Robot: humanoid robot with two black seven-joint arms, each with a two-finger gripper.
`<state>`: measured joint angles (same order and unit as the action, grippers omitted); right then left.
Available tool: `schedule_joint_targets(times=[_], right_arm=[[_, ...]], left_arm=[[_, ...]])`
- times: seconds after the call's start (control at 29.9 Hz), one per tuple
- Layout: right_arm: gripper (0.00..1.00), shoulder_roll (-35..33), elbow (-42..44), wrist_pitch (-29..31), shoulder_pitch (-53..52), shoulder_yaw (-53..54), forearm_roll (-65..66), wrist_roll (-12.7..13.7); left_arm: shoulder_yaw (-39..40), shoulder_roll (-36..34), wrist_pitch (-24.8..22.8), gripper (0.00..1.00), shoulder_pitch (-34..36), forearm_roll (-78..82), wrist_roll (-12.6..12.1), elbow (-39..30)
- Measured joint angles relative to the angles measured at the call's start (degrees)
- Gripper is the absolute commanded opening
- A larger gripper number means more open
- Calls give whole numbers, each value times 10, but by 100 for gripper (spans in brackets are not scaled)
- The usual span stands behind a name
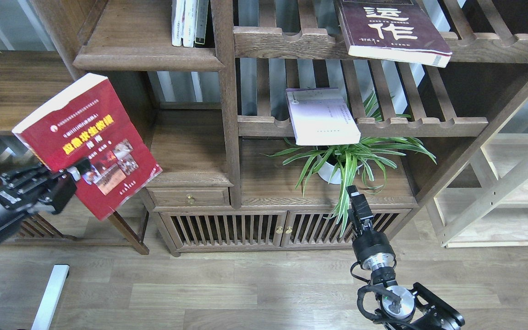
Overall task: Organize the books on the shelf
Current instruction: 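Lift the red book with the left gripper up to the upper shelf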
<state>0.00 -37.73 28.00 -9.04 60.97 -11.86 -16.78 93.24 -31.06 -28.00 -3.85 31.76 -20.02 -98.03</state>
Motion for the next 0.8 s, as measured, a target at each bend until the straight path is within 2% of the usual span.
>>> schedule_joint_targets(times=[0.13,0.37,0.6,0.8], right_arm=[[100,0,2,0,-8,0,-1,0],[100,0,3,0,-20,-1,-1,0],[100,0,8,0,-23,-2,-7,0],[100,0,9,0,-26,-2,-9,0]], left_arm=[[24,1,0,6,15,8,-7,-1],[53,-4,0,5,56,11,-39,3],[73,42,0,5,87,25,-32,3],[85,52,0,5,102,28,-32,10]])
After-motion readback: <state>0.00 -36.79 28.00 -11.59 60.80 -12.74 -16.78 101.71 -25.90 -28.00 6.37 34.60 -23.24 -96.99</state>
